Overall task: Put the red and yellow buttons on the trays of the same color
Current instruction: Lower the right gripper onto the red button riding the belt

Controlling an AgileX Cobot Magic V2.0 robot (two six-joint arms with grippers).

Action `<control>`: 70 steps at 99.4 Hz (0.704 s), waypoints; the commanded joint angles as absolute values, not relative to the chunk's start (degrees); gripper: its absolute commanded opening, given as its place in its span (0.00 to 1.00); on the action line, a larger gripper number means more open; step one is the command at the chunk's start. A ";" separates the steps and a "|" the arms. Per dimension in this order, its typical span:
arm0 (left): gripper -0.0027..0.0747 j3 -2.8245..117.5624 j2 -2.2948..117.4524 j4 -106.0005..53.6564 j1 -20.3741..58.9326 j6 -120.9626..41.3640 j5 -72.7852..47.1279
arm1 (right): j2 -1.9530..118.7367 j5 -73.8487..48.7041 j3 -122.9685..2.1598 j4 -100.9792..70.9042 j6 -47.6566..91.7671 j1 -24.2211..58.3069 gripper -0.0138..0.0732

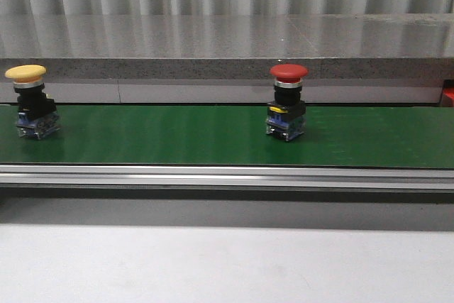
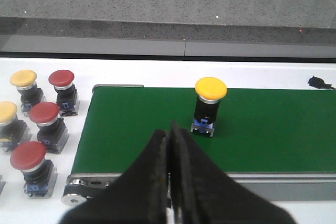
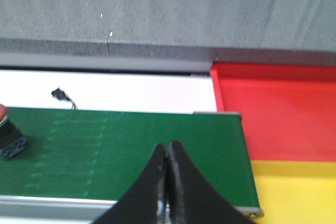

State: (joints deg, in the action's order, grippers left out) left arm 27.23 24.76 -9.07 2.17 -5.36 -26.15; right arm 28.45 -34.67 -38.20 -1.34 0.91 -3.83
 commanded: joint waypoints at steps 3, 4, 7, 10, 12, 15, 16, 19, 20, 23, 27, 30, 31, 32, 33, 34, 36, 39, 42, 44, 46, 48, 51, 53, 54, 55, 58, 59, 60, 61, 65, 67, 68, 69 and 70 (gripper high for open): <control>0.01 28.71 25.05 -10.01 2.77 -5.24 -21.87 | 35.28 -36.00 -45.77 -1.91 0.87 -4.00 0.08; 0.01 28.71 25.05 -10.01 2.77 -5.24 -21.87 | 35.62 -36.09 -45.99 -1.91 0.87 -4.00 0.08; 0.01 28.71 25.05 -10.01 2.77 -5.24 -21.87 | 36.93 -36.15 -46.71 -1.91 0.87 -4.00 0.08; 0.01 28.71 25.05 -10.01 2.77 -5.24 -21.87 | 38.34 -36.25 -47.27 -1.91 0.87 -4.00 0.08; 0.01 28.71 25.05 -10.01 2.77 -5.24 -21.87 | 38.86 -36.30 -47.43 -1.91 0.87 -4.00 0.08; 0.01 28.71 25.05 -10.01 2.77 -5.24 -21.87 | 40.03 -36.30 -47.40 -2.04 0.87 -4.00 0.08; 0.01 28.71 25.05 -10.01 2.77 -5.24 -21.87 | 40.24 -36.30 -47.40 -2.02 0.87 -4.00 0.09; 0.01 28.71 25.05 -10.01 2.77 -5.24 -21.87 | 41.04 -36.45 -47.40 -2.36 0.87 -4.00 0.10; 0.01 28.71 25.05 -10.01 2.77 -5.24 -21.87 | 41.42 -36.52 -47.40 -2.46 0.87 -4.00 0.10; 0.01 28.71 25.05 -10.01 2.77 -5.24 -21.87 | 42.11 -37.03 -47.40 -2.95 0.87 -4.00 0.14; 0.01 28.71 25.05 -10.01 2.77 -5.24 -21.87 | 42.97 -37.80 -47.40 -4.21 0.87 -4.00 0.19; 0.01 28.71 25.05 -10.01 2.77 -5.24 -21.87 | 43.47 -38.58 -47.40 -5.08 0.87 -4.00 0.26; 0.01 28.71 25.05 -10.01 2.77 -5.24 -21.87 | 43.70 -38.74 -47.40 -5.49 0.87 -4.00 0.28; 0.01 28.71 25.05 -10.01 2.77 -5.24 -21.87 | 43.81 -39.03 -47.40 -5.66 0.87 -4.00 0.32; 0.01 28.71 25.05 -10.01 2.77 -5.24 -21.87 | 43.93 -39.15 -47.40 -6.04 0.87 -4.00 0.34; 0.01 28.71 25.05 -10.01 2.77 -5.24 -21.87 | 44.13 -39.28 -47.40 -6.23 0.87 -4.00 0.36; 0.01 28.71 25.05 -10.01 2.77 -5.24 -21.87 | 44.42 -39.61 -47.40 -6.70 0.87 -4.00 0.42; 0.01 28.71 25.05 -10.01 2.77 -5.24 -21.87 | 44.72 -39.76 -47.34 -7.21 0.87 -4.00 0.53; 0.01 28.71 25.05 -10.01 2.77 -5.24 -21.87 | 44.96 -39.76 -47.34 -7.38 0.87 -4.00 0.63; 0.01 28.71 25.05 -10.01 2.77 -5.24 -21.87 | 44.96 -39.76 -47.34 -7.38 0.87 -4.00 0.70; 0.01 28.71 25.05 -10.01 2.77 -5.24 -21.87 | 45.02 -39.76 -47.27 -7.45 0.87 -4.00 0.76; 0.01 28.71 25.05 -10.01 2.77 -5.24 -21.87 | 45.15 -39.76 -47.26 -7.45 0.87 -4.00 0.80; 0.01 28.71 25.05 -10.01 2.77 -5.24 -21.87 | 45.35 -39.76 -47.19 -7.45 0.87 -4.00 0.89; 0.01 28.71 25.05 -10.01 2.77 -5.24 -21.87 | 45.42 -39.76 -47.19 -7.45 0.87 -4.00 0.93; 0.01 28.71 25.05 -10.01 2.77 -5.24 -21.87 | 45.42 -39.76 -47.19 -7.45 0.94 -4.00 0.93; 0.01 28.71 25.05 -10.01 2.77 -5.24 -21.87 | 45.42 -39.76 -47.19 -7.45 0.94 -4.00 0.93; 0.01 28.71 25.05 -10.01 2.77 -5.24 -21.87 | 45.55 -39.76 -47.19 -7.59 0.94 -3.86 0.91; 0.01 28.71 25.05 -10.01 2.77 -5.24 -21.87 | 45.64 -39.82 -47.19 -7.60 0.94 -3.87 0.90; 0.01 28.71 25.05 -10.01 2.77 -5.24 -21.87 | 45.68 -39.81 -47.19 -7.66 0.94 -3.76 0.90; 0.01 28.71 25.05 -10.01 2.77 -5.24 -21.87 | 45.73 -39.87 -47.19 -7.65 0.94 -3.72 0.89; 0.01 28.71 25.05 -10.01 2.77 -5.24 -21.87 | 46.19 -39.93 -47.26 -7.65 1.01 -3.28 0.88; 0.01 28.71 25.05 -10.01 2.77 -5.24 -21.87 | 46.54 -39.93 -47.26 -7.65 1.21 -2.98 0.88; 0.01 28.71 25.05 -10.01 2.77 -5.24 -21.87 | 46.68 -39.93 -47.26 -7.70 1.47 -2.83 0.88; 0.01 28.71 25.05 -10.01 2.77 -5.24 -21.87 | 46.94 -39.93 -47.26 -7.70 1.64 -2.67 0.88; 0.01 28.71 25.05 -10.01 2.77 -5.24 -21.87 | 47.08 -39.86 -47.33 -7.70 1.97 -2.36 0.88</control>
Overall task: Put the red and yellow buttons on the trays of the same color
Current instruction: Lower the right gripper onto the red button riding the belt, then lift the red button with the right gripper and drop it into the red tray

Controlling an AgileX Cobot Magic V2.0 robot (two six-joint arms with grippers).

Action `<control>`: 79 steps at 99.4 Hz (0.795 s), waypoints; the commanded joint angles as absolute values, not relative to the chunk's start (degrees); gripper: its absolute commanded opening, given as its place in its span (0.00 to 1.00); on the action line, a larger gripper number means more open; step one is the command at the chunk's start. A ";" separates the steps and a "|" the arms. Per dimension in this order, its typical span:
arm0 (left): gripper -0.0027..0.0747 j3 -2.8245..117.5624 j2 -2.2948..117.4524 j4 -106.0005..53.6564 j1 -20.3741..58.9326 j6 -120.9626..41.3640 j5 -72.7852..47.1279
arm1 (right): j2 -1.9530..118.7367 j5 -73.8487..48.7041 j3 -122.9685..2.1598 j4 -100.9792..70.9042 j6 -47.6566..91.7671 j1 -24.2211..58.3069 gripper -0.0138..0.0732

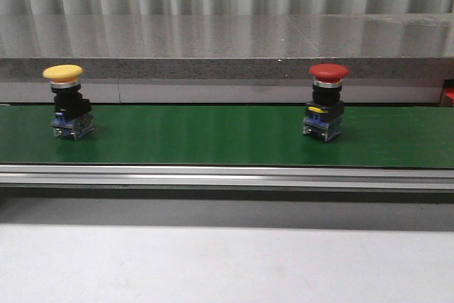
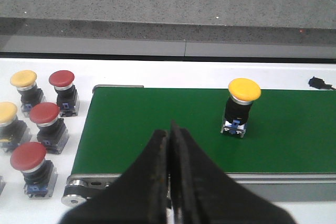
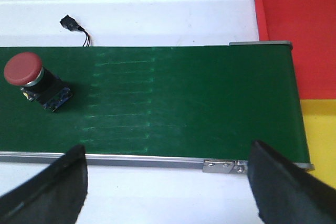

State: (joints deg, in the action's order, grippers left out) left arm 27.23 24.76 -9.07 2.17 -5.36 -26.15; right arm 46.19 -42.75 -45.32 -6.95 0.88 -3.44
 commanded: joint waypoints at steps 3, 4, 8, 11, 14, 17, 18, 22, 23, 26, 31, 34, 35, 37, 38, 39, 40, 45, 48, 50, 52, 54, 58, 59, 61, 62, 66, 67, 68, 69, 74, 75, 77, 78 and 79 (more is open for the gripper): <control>0.01 28.71 25.05 -10.01 2.77 -5.24 -21.87 | 47.79 -39.86 -47.48 -7.70 2.57 -1.62 0.88; 0.01 28.71 25.05 -10.01 2.77 -5.24 -21.87 | 48.21 -39.74 -47.48 -7.70 2.70 -1.20 0.88; 0.01 28.71 25.05 -10.01 2.77 -5.24 -21.87 | 49.68 -39.68 -47.87 -7.72 3.36 -0.09 0.88; 0.01 28.71 25.05 -10.01 2.77 -5.24 -21.87 | 51.16 -39.68 -48.35 -7.72 3.50 1.14 0.88; 0.01 28.71 25.05 -10.01 2.77 -5.24 -21.87 | 52.13 -39.68 -48.64 -7.72 3.50 2.17 0.88; 0.01 28.71 25.05 -10.01 2.77 -5.24 -21.87 | 53.44 -39.62 -49.21 -7.72 3.50 3.22 0.88; 0.01 28.71 25.05 -10.01 2.77 -5.24 -21.87 | 54.14 -39.62 -49.33 -7.72 3.50 3.75 0.88; 0.01 28.71 25.05 -10.01 2.77 -5.24 -21.87 | 56.32 -39.62 -50.13 -7.72 3.50 5.07 0.88; 0.01 28.71 25.05 -10.01 2.77 -5.24 -21.87 | 56.67 -39.54 -50.30 -7.72 3.50 5.59 0.88; 0.01 28.71 25.05 -10.01 2.77 -5.24 -21.87 | 58.14 -39.54 -50.85 -7.72 3.50 6.60 0.88; 0.01 28.71 25.05 -10.01 2.77 -5.24 -21.87 | 60.63 -39.35 -51.97 -7.72 3.50 8.28 0.88; 0.01 28.71 25.05 -10.01 2.77 -5.24 -21.87 | 62.33 -39.12 -52.53 -7.77 3.50 9.16 0.88; 0.01 28.71 25.05 -10.01 2.77 -5.24 -21.87 | 62.67 -39.06 -52.66 -7.83 3.50 9.57 0.88; 0.01 28.71 25.05 -10.01 2.77 -5.24 -21.87 | 63.68 -38.94 -53.10 -7.90 3.50 10.16 0.88; 0.01 28.71 25.05 -10.01 2.77 -5.24 -21.87 | 64.01 -38.84 -53.38 -7.89 3.50 10.34 0.88; 0.01 28.71 25.05 -10.01 2.77 -5.24 -21.87 | 64.66 -38.73 -53.53 -7.89 3.50 10.69 0.88; 0.01 28.71 25.05 -10.01 2.77 -5.24 -21.87 | 64.98 -38.67 -53.68 -7.95 3.50 10.86 0.88; 0.01 28.71 25.05 -10.01 2.77 -5.24 -21.87 | 67.17 -38.25 -54.87 -8.02 3.50 11.87 0.88; 0.01 28.71 25.05 -10.01 2.77 -5.24 -21.87 | 68.68 -38.09 -55.52 -8.11 3.50 12.32 0.88; 0.01 28.71 25.05 -10.01 2.77 -5.24 -21.87 | 69.56 -38.04 -56.04 -8.16 3.50 12.59 0.88; 0.01 28.71 25.05 -10.01 2.77 -5.24 -21.87 | 70.13 -37.95 -56.57 -8.24 3.50 12.80 0.88; 0.01 28.71 25.05 -10.01 2.77 -5.24 -21.87 | 70.97 -37.77 -56.89 -8.28 3.50 12.98 0.88; 0.01 28.71 25.05 -10.01 2.77 -5.24 -21.87 | 72.57 -37.43 -57.88 -8.28 3.50 13.24 0.88; 0.01 28.71 25.05 -10.01 2.77 -5.24 -21.87 | 72.84 -37.35 -58.23 -8.28 3.50 13.23 0.88; 0.01 28.71 25.05 -10.01 2.77 -5.24 -21.87 | 73.60 -37.23 -58.55 -8.28 3.50 13.23 0.88; 0.01 28.71 25.05 -10.01 2.77 -5.24 -21.87 | 74.12 -37.16 -58.86 -8.28 3.50 13.23 0.88; 0.01 28.71 25.05 -10.01 2.77 -5.24 -21.87 | 75.35 -36.70 -59.76 -8.28 3.50 13.23 0.88; 0.01 28.71 25.05 -10.01 2.77 -5.24 -21.87 | 75.84 -36.53 -59.90 -8.28 3.50 13.23 0.88; 0.01 28.71 25.05 -10.01 2.77 -5.24 -21.87 | 76.09 -36.42 -60.03 -8.28 3.50 13.23 0.88; 0.01 28.71 25.05 -10.01 2.77 -5.24 -21.87 | 76.55 -36.30 -60.31 -8.28 3.50 13.23 0.88; 0.01 28.71 25.05 -10.01 2.77 -5.24 -21.87 | 78.20 -35.54 -61.18 -8.15 3.50 13.23 0.88; 0.01 28.71 25.05 -10.01 2.77 -5.24 -21.87 | 78.44 -35.40 -61.27 -8.07 3.50 13.23 0.88; 0.01 28.71 25.05 -10.01 2.77 -5.24 -21.87 | 79.10 -35.03 -61.62 -7.93 3.50 13.23 0.88; 0.01 28.71 25.05 -10.01 2.77 -5.24 -21.87 | 79.57 -34.91 -61.77 -7.82 3.50 13.23 0.88; 0.01 28.71 25.05 -10.01 2.77 -5.24 -21.87 | 79.80 -34.65 -61.84 -7.69 3.50 13.23 0.88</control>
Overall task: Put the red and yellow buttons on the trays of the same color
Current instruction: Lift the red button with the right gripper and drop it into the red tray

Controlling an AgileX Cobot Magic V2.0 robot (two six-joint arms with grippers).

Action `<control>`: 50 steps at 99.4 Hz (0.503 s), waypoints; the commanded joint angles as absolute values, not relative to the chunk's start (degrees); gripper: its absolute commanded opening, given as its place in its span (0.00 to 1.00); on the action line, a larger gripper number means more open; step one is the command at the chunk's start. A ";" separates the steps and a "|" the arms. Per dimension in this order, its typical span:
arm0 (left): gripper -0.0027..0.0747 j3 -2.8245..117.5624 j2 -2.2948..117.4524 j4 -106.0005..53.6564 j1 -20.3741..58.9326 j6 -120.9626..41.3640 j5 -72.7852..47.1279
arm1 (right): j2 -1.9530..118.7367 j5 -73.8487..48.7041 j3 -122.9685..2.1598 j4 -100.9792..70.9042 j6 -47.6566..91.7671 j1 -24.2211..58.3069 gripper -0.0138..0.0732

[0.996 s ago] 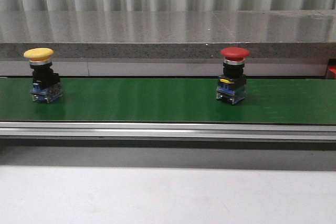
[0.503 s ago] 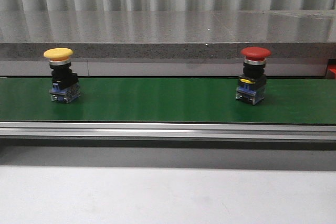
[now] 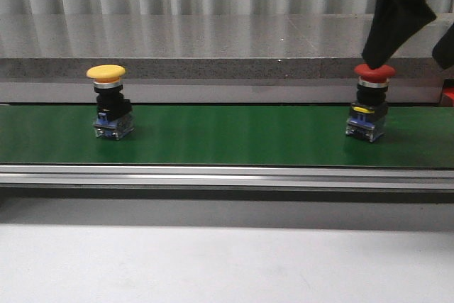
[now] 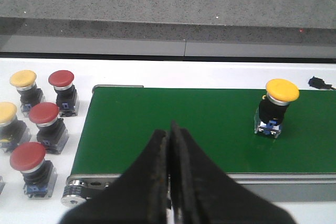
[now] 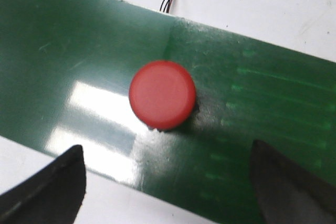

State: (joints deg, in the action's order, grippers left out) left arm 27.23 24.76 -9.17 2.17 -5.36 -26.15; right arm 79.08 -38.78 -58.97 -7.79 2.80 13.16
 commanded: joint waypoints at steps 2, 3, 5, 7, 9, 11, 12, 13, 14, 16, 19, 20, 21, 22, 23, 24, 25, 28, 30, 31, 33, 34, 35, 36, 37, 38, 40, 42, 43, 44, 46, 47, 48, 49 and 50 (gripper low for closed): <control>0.01 28.71 25.05 -10.01 2.77 -5.24 -21.87 | 80.44 -34.22 -62.07 -7.54 3.50 13.23 0.88; 0.01 28.71 25.05 -10.01 2.77 -5.24 -21.87 | 80.66 -34.09 -62.15 -7.40 3.50 13.23 0.88; 0.01 28.71 25.05 -10.01 2.77 -5.24 -21.87 | 81.33 -33.69 -62.34 -7.13 3.50 13.23 0.88; 0.01 28.71 25.05 -10.01 2.77 -5.24 -21.87 | 81.97 -33.31 -62.44 -6.87 3.50 13.23 0.88; 0.01 28.71 25.05 -10.01 2.77 -5.24 -21.87 | 82.60 -33.08 -62.63 -6.69 3.50 13.23 0.88; 0.01 28.71 25.05 -10.01 2.77 -5.24 -21.87 | 83.26 -32.97 -62.76 -6.48 3.50 13.23 0.88; 0.01 28.71 25.05 -10.01 2.77 -5.24 -21.87 | 83.47 -32.88 -62.82 -6.36 3.50 13.23 0.88; 0.01 28.71 25.05 -10.01 2.77 -5.24 -21.87 | 83.91 -32.87 -62.90 -6.29 3.50 13.23 0.88; 0.01 28.71 25.05 -10.01 2.77 -5.24 -21.87 | 84.12 -32.76 -62.89 -6.28 3.50 13.23 0.87; 0.01 28.71 25.05 -10.01 2.77 -5.24 -21.87 | 84.76 -32.64 -63.05 -6.23 3.50 13.23 0.87; 0.01 28.71 25.05 -10.01 2.77 -5.24 -21.87 | 85.59 -32.49 -63.18 -6.24 3.50 13.17 0.85; 0.01 28.71 25.05 -10.01 2.77 -5.24 -21.87 | 85.97 -32.42 -63.19 -6.24 3.50 13.09 0.84; 0.01 28.71 25.05 -10.01 2.77 -5.24 -21.87 | 86.16 -32.36 -63.25 -6.24 3.50 13.01 0.83; 0.01 28.71 25.05 -10.01 2.77 -5.24 -21.87 | 86.36 -32.37 -63.24 -6.24 3.50 13.01 0.82; 0.01 28.71 25.05 -10.01 2.77 -5.24 -21.87 | 86.73 -32.26 -63.26 -6.24 3.50 13.01 0.80; 0.01 28.71 25.05 -10.01 2.77 -5.24 -21.87 | 86.89 -32.20 -63.26 -6.24 3.50 12.93 0.79; 0.01 28.71 25.05 -10.01 2.77 -5.24 -21.87 | 87.24 -32.15 -63.32 -6.24 3.50 12.86 0.78; 0.01 28.71 25.05 -10.01 2.77 -5.24 -21.87 | 87.86 -32.15 -63.33 -6.24 3.43 12.60 0.72; 0.01 28.71 25.05 -10.01 2.77 -5.24 -21.87 | 88.28 -32.15 -63.33 -6.24 3.25 12.54 0.67; 0.01 28.71 25.05 -10.01 2.77 -5.24 -21.87 | 88.40 -32.15 -63.33 -6.24 3.25 12.45 0.66; 0.01 28.71 25.05 -10.01 2.77 -5.24 -21.87 | 88.68 -32.24 -63.33 -6.24 3.25 12.28 0.61; 0.01 28.71 25.05 -10.01 2.77 -5.24 -21.87 | 88.83 -32.33 -63.33 -6.24 3.19 12.22 0.59; 0.01 28.71 25.05 -10.01 2.77 -5.24 -21.87 | 88.88 -32.41 -63.33 -6.24 3.20 12.08 0.56; 0.01 28.71 25.05 -10.01 2.77 -5.24 -21.87 | 88.89 -32.48 -63.33 -6.24 3.20 12.01 0.55; 0.01 28.71 25.05 -10.01 2.77 -5.24 -21.87 | 88.95 -32.57 -63.33 -6.24 3.20 11.95 0.52; 0.01 28.71 25.05 -10.01 2.77 -5.24 -21.87 | 88.95 -32.63 -63.33 -6.24 3.20 11.89 0.50; 0.01 28.71 25.05 -10.01 2.77 -5.24 -21.87 | 88.95 -32.72 -63.33 -6.24 3.20 11.83 0.46; 0.01 28.71 25.05 -10.01 2.77 -5.24 -21.87 | 88.89 -32.78 -63.33 -6.24 3.20 11.70 0.43; 0.01 28.71 25.05 -10.01 2.77 -5.24 -21.87 | 88.82 -32.78 -63.38 -6.24 3.20 11.65 0.42; 0.01 28.71 25.05 -10.01 2.77 -5.24 -21.87 | 88.71 -32.78 -63.38 -6.24 3.20 11.58 0.40; 0.01 28.71 25.05 -10.01 2.77 -5.24 -21.87 | 88.56 -32.84 -63.51 -6.24 3.20 11.33 0.38; 0.01 28.71 25.05 -10.01 2.77 -5.24 -21.87 | 88.51 -32.84 -63.58 -6.24 3.20 11.21 0.37; 0.01 28.71 25.05 -10.01 2.77 -5.24 -21.87 | 88.39 -32.84 -63.72 -6.24 3.20 11.20 0.36; 0.01 28.71 25.05 -10.01 2.77 -5.24 -21.87 | 88.34 -32.98 -63.79 -6.24 3.20 11.07 0.35; 0.01 28.71 25.05 -10.01 2.77 -5.24 -21.87 | 88.29 -33.04 -63.96 -6.24 3.20 11.00 0.35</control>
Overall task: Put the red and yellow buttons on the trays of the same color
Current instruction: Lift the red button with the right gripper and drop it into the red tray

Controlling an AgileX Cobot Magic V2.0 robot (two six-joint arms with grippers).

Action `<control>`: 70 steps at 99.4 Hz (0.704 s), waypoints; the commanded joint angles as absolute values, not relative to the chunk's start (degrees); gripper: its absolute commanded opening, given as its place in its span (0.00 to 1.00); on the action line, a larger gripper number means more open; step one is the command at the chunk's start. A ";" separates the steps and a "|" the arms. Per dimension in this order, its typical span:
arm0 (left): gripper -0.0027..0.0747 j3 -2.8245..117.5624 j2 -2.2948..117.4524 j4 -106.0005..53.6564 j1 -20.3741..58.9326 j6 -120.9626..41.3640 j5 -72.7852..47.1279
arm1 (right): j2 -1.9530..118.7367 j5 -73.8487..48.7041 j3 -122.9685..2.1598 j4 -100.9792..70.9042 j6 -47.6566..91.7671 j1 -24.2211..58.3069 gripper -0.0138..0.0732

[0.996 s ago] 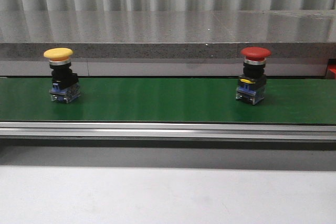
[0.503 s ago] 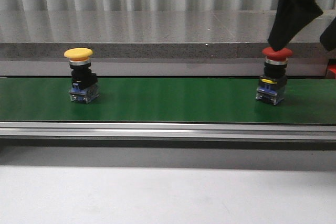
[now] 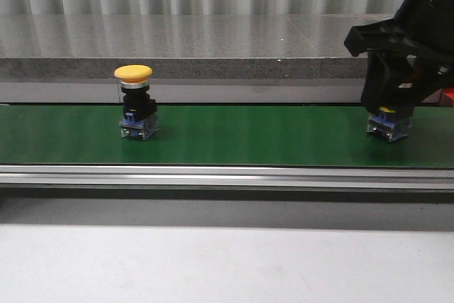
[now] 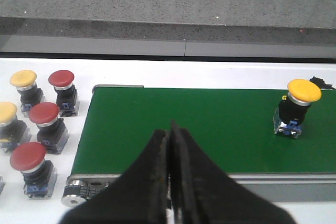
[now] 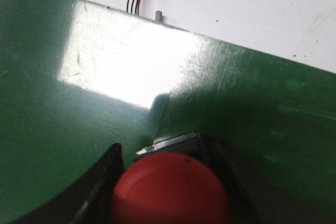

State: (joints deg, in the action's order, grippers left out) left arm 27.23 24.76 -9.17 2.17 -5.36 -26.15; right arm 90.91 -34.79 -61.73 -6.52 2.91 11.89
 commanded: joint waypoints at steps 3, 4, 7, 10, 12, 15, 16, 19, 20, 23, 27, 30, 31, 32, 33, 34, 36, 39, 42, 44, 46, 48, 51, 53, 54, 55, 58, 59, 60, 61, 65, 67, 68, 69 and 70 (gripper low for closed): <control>0.01 28.71 25.05 -10.01 2.77 -5.24 -21.87 | 87.96 -33.30 -64.42 -6.24 3.20 10.64 0.34; 0.01 28.71 25.05 -10.01 2.77 -5.24 -21.87 | 87.89 -33.55 -64.54 -6.24 3.20 10.44 0.35; 0.01 28.71 25.05 -10.01 2.77 -5.24 -21.87 | 87.58 -34.05 -65.30 -6.24 3.20 9.93 0.35; 0.01 28.71 25.05 -10.01 2.77 -5.24 -21.87 | 87.24 -34.83 -66.10 -6.24 3.20 9.30 0.35; 0.01 28.71 25.05 -10.01 2.77 -5.24 -21.87 | 87.11 -35.47 -66.76 -6.24 3.20 8.72 0.35; 0.01 28.71 25.05 -10.01 2.77 -5.24 -21.87 | 87.06 -36.62 -67.76 -6.24 3.20 7.80 0.35; 0.01 28.71 25.05 -10.01 2.77 -5.24 -21.87 | 87.00 -36.88 -68.02 -6.24 3.20 7.27 0.35; 0.01 28.71 25.05 -10.01 2.77 -5.24 -21.87 | 87.00 -37.81 -69.38 -6.24 3.20 6.11 0.35; 0.01 28.71 25.05 -10.01 2.77 -5.24 -21.87 | 87.00 -38.24 -69.65 -6.24 3.20 5.47 0.35; 0.01 28.71 25.05 -10.01 2.77 -5.24 -21.87 | 87.15 -38.99 -70.76 -6.24 3.20 4.09 0.35; 0.01 28.71 25.05 -10.01 2.77 -5.24 -21.87 | 87.41 -39.76 -72.36 -6.24 3.25 1.71 0.35; 0.01 28.71 25.05 -10.01 2.77 -5.24 -21.87 | 87.54 -39.82 -73.26 -6.24 3.25 -0.02 0.35; 0.01 28.71 25.05 -10.01 2.77 -5.24 -21.87 | 87.65 -39.82 -73.69 -6.24 3.25 -0.47 0.35; 0.01 28.71 25.05 -10.01 2.77 -5.24 -21.87 | 87.71 -39.68 -73.87 -6.24 3.25 -1.39 0.35; 0.01 28.71 25.05 -10.01 2.77 -5.24 -21.87 | 87.78 -39.59 -74.27 -6.24 3.25 -1.86 0.35; 0.01 28.71 25.05 -10.01 2.77 -5.24 -21.87 | 87.86 -39.39 -74.48 -6.24 3.25 -2.80 0.35; 0.01 28.71 25.05 -10.01 2.77 -5.24 -21.87 | 88.11 -39.20 -75.09 -6.24 3.25 -3.75 0.35; 0.01 28.71 25.05 -10.01 2.77 -5.24 -21.87 | 88.56 -38.55 -75.95 -6.24 3.25 -6.13 0.35; 0.01 28.71 25.05 -10.01 2.77 -5.24 -21.87 | 89.03 -37.86 -77.01 -6.24 3.25 -8.04 0.35; 0.01 28.71 25.05 -10.01 2.77 -5.24 -21.87 | 89.52 -37.28 -77.38 -6.24 3.25 -9.45 0.35; 0.01 28.71 25.05 -10.01 2.77 -5.24 -21.87 | 89.99 -36.71 -78.00 -6.24 3.25 -10.83 0.35; 0.01 28.71 25.05 -10.01 2.77 -5.24 -21.87 | 90.55 -36.16 -78.59 -6.24 3.25 -12.13 0.35; 0.01 28.71 25.05 -10.01 2.77 -5.24 -21.87 | 91.35 -35.58 -79.40 -6.24 3.25 -13.75 0.35; 0.01 28.71 25.05 -10.01 2.77 -5.24 -21.87 | 92.03 -35.27 -80.04 -6.24 3.25 -14.91 0.35; 0.01 28.71 25.05 -10.01 2.77 -5.24 -21.87 | 92.28 -35.20 -80.51 -6.24 3.25 -15.27 0.35; 0.01 28.71 25.05 -10.01 2.77 -5.24 -21.87 | 92.80 -35.20 -80.73 -6.24 3.25 -15.99 0.35; 0.01 28.71 25.05 -10.01 2.77 -5.24 -21.87 | 93.89 -35.15 -81.70 -6.24 3.25 -17.36 0.35; 0.01 28.71 25.05 -10.01 2.77 -5.24 -21.87 | 94.47 -35.15 -82.14 -6.24 3.25 -17.69 0.35; 0.01 28.71 25.05 -10.01 2.77 -5.24 -21.87 | 94.74 -35.15 -82.37 -6.24 3.25 -18.32 0.35; 0.01 28.71 25.05 -10.01 2.77 -5.24 -21.87 | 95.02 -35.15 -82.80 -6.24 3.25 -18.61 0.35; 0.01 28.71 25.05 -10.01 2.77 -5.24 -21.87 | 96.83 -34.76 -83.75 -6.24 3.25 -20.21 0.35; 0.01 28.71 25.05 -10.01 2.77 -5.24 -21.87 | 97.74 -34.37 -84.26 -6.24 3.25 -20.94 0.35; 0.01 28.71 25.05 -10.01 2.77 -5.24 -21.87 | 98.04 -34.24 -84.60 -6.24 3.25 -21.17 0.35; 0.01 28.71 25.05 -10.01 2.77 -5.24 -21.87 | 98.67 -34.01 -84.74 -6.24 3.20 -21.59 0.35; 0.01 28.71 25.05 -10.01 2.77 -5.24 -21.87 | 98.97 -33.87 -85.05 -6.24 3.20 -21.79 0.35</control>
